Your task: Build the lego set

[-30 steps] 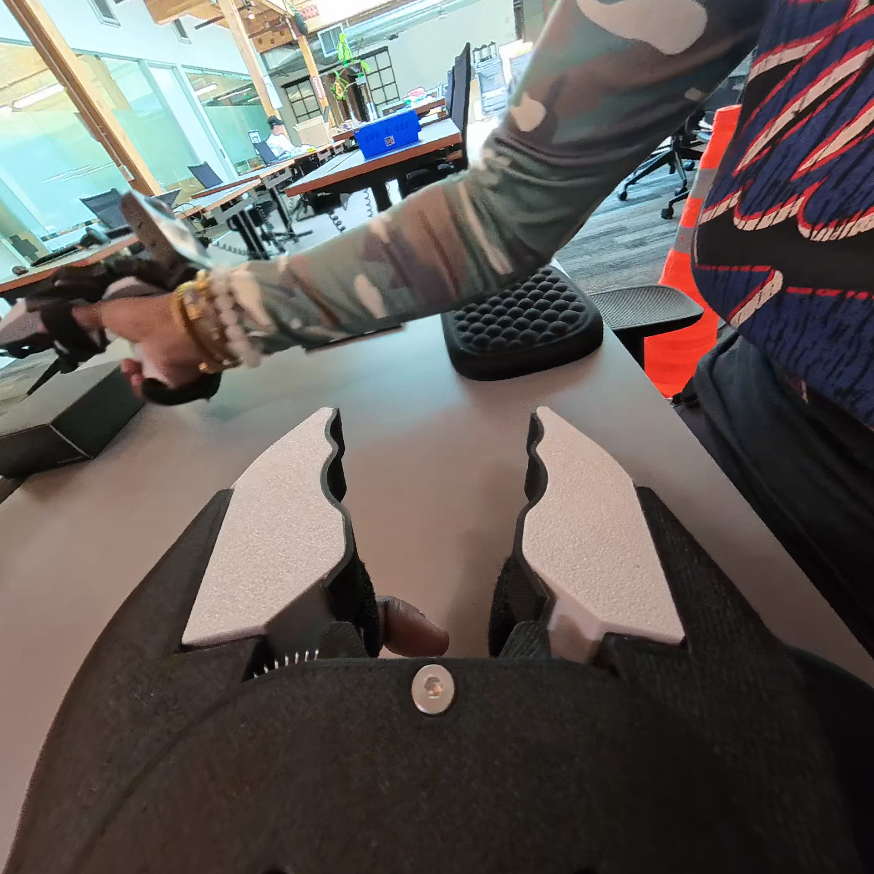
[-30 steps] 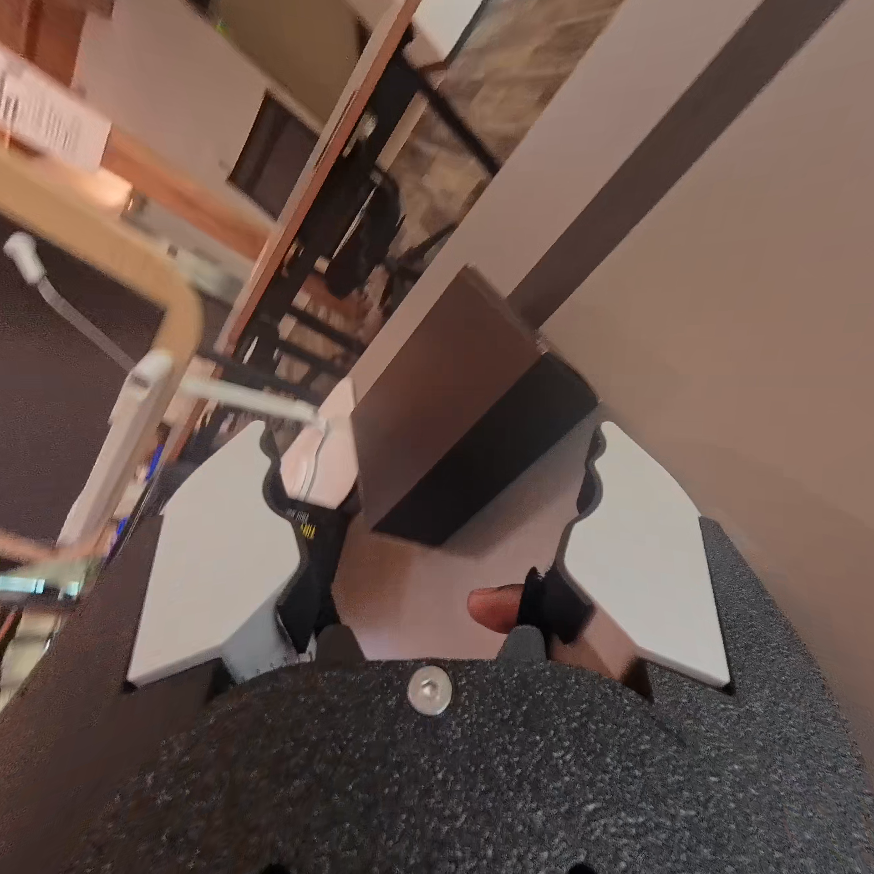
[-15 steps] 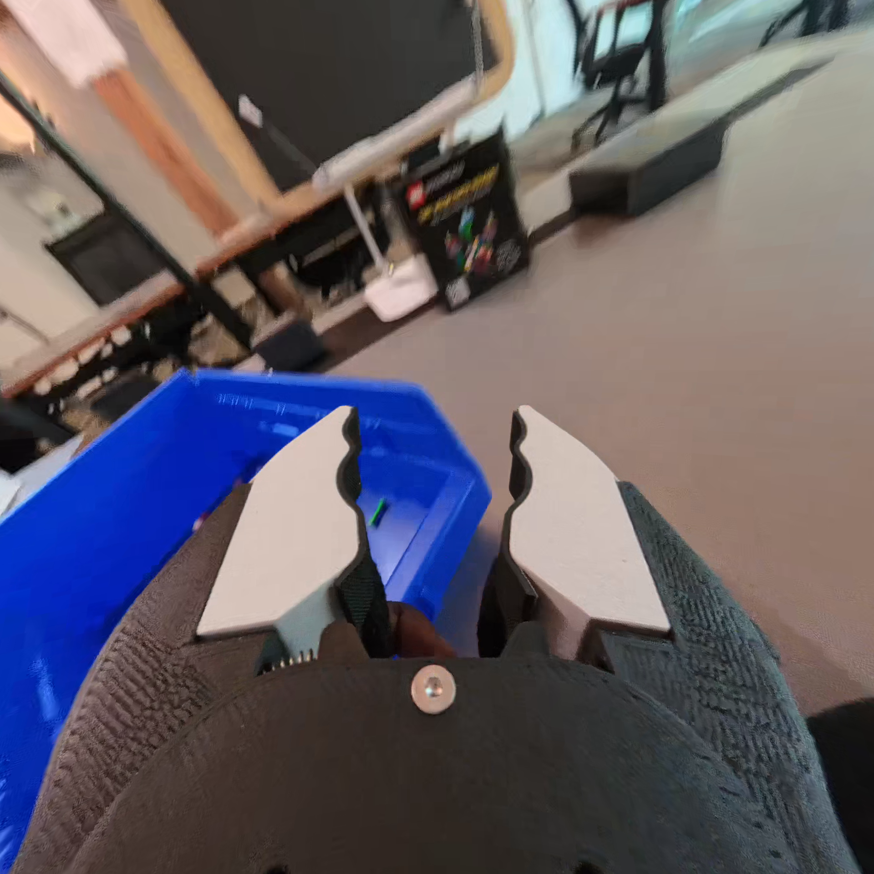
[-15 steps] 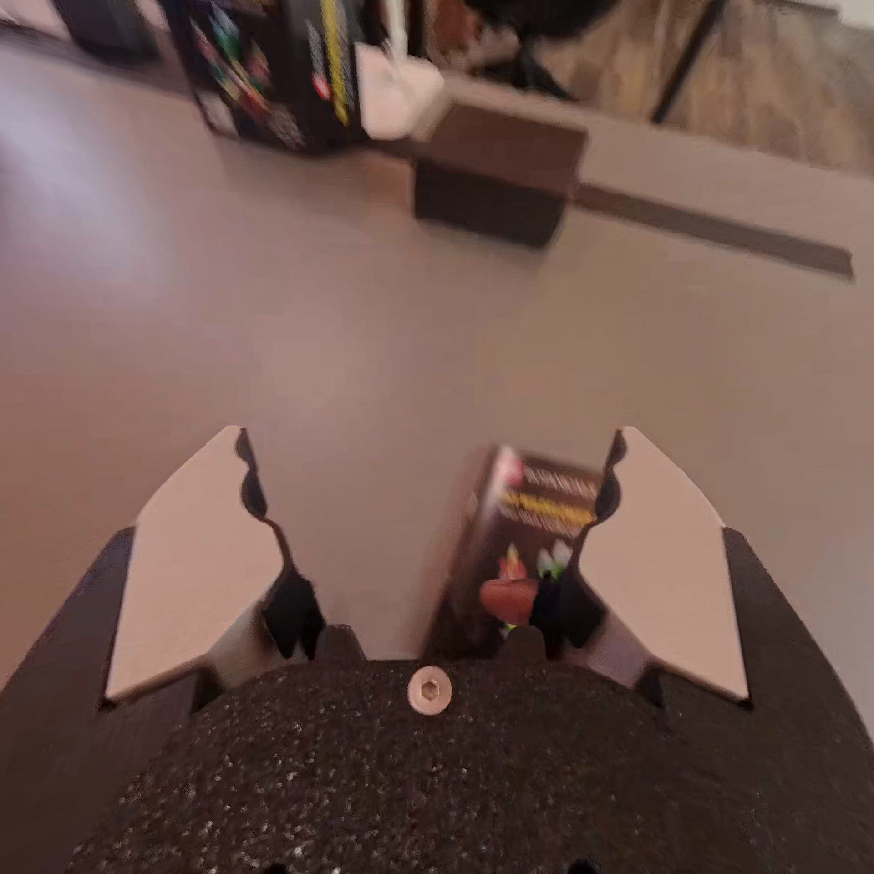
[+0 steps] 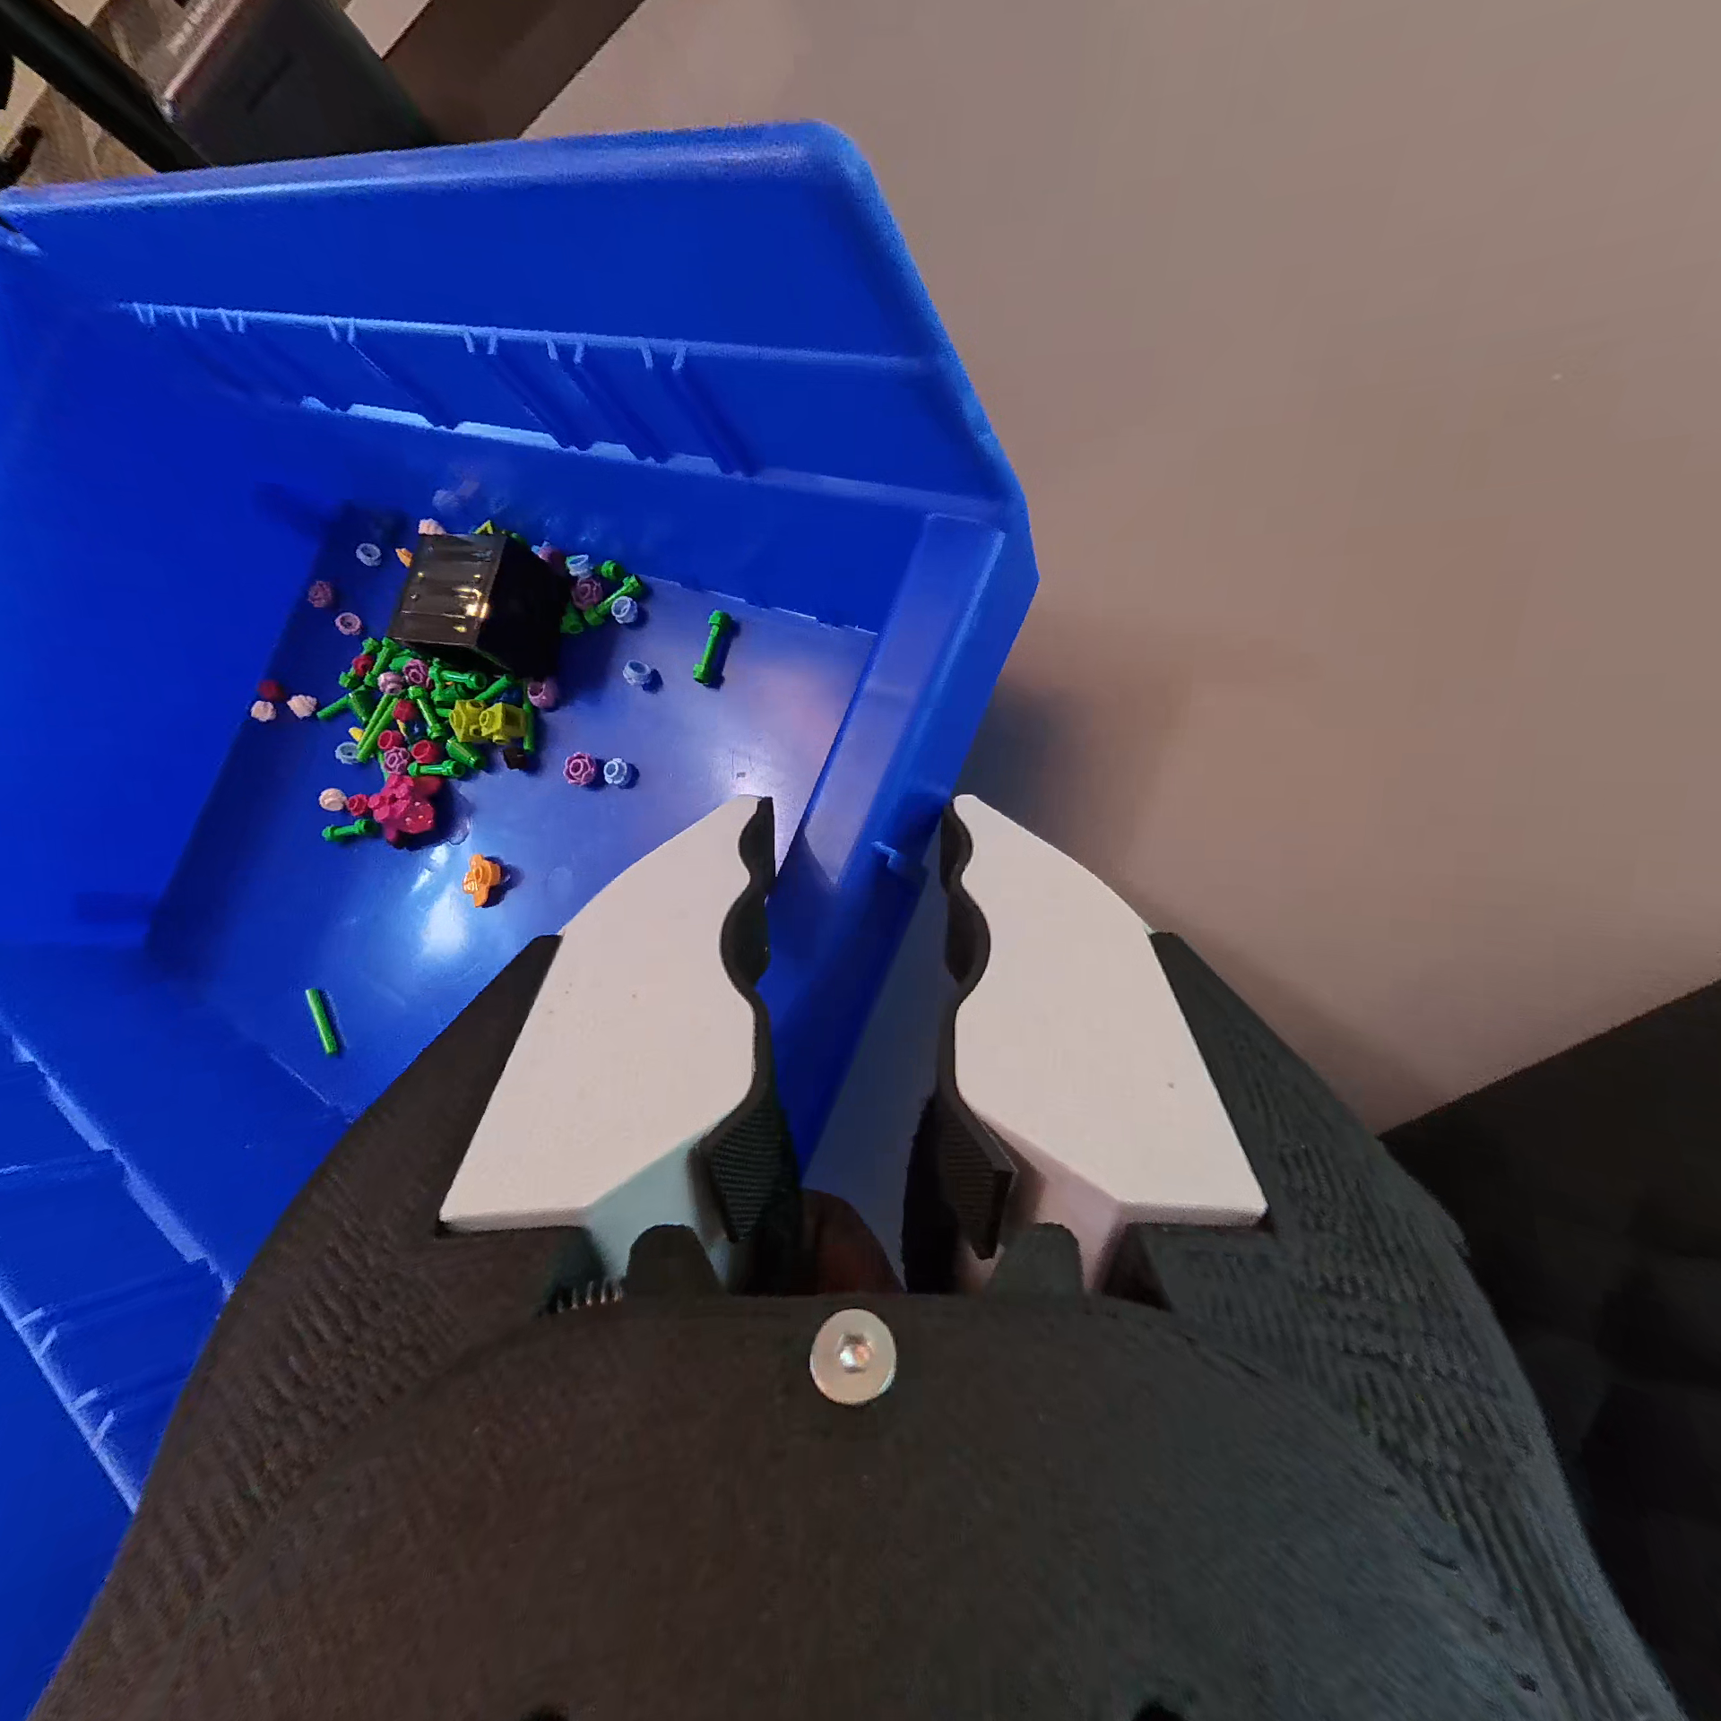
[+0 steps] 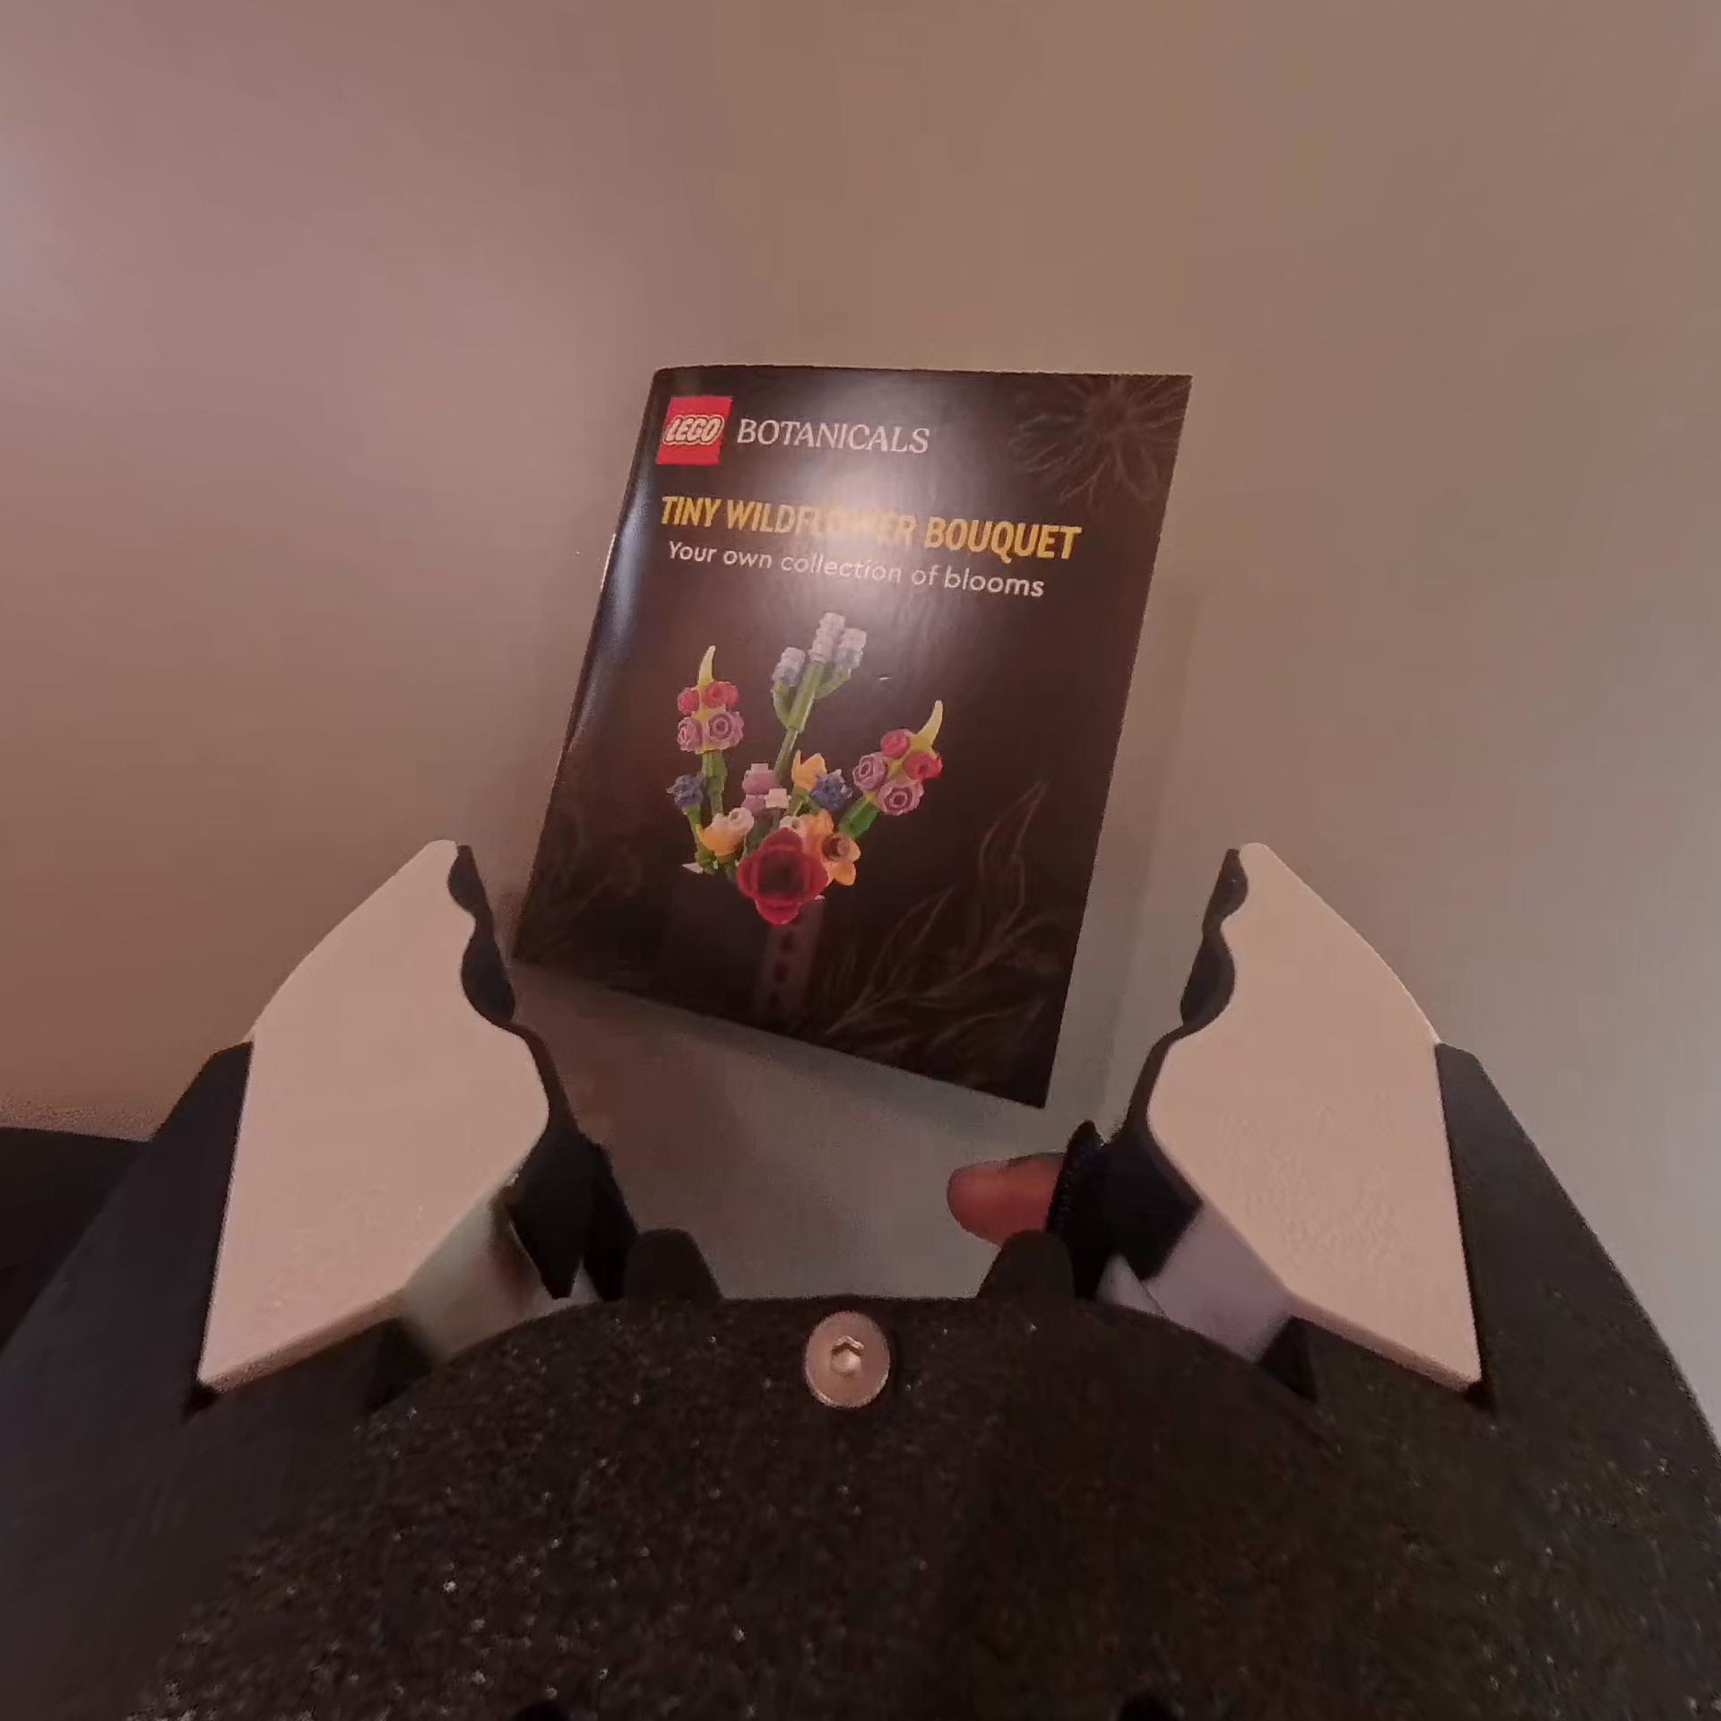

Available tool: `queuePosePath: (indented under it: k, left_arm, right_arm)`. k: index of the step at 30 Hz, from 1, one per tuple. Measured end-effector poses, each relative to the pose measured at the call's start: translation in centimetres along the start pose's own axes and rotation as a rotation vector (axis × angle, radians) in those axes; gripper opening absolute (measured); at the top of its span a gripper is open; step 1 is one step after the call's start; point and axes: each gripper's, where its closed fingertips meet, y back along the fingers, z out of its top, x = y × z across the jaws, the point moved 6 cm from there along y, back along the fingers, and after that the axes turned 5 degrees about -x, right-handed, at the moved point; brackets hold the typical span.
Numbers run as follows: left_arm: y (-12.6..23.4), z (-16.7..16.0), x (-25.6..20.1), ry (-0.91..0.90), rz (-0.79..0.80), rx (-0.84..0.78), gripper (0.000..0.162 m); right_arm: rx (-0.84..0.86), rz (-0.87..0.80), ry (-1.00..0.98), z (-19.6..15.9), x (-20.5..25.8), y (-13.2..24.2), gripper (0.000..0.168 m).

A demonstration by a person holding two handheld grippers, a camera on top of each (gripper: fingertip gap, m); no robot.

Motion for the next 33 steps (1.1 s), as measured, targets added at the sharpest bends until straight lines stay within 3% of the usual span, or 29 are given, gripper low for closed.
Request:
queuePosePath:
  k: [5,7,10,12,14,16,19,22,25,29,33]
  left_arm:
    - [0.8,-0.3,0.2,-0.006,0.03,-0.017,0.041]
    - [1.9,1.0,-0.1,-0.025,0.106,-0.114,0.044]
    - [3.8,3.9,-1.4,-0.033,0.129,-0.295,0.044]
    - [4.3,6.0,-3.2,0.009,0.037,-0.403,0.044]
    - [4.2,8.1,-6.2,0.064,-0.178,-0.49,0.044]
    - [3.9,10.0,-9.1,0.11,-0.378,-0.506,0.044]
    - [3.6,12.4,-11.7,0.087,-0.487,-0.459,0.047]
    - [2.6,13.7,-12.5,-0.007,-0.429,-0.31,0.065]
    - [2.7,14.5,-12.2,-0.086,-0.252,-0.233,0.081]
    - [4.4,15.2,-12.3,-0.094,-0.158,-0.254,0.082]
    - [4.5,14.3,-12.2,-0.118,-0.123,-0.194,0.082]
  right_arm:
    - [-0.027,0.008,0.013,0.7,0.9,-0.6,0.109]
    - [-0.022,-0.017,0.035,1.0,1.5,-0.4,0.107]
    - [-0.091,-0.049,0.093,2.2,3.0,0.3,0.087]
    - [-0.115,0.001,0.113,2.8,5.2,0.3,0.085]
    - [-0.106,0.04,0.182,2.9,7.8,-0.1,0.081]
    - [-0.086,0.059,0.264,2.7,10.5,-0.6,0.082]
    - [-0.106,0.08,0.301,3.1,13.3,-0.7,0.084]
    - [-0.097,-0.02,0.374,3.8,14.5,0.3,0.093]
    - [-0.116,-0.125,0.59,5.1,16.5,3.2,0.11]
    - [-0.307,-0.088,0.698,7.2,20.6,6.8,0.103]
    - [-0.375,-0.049,0.707,8.2,22.6,7.5,0.101]
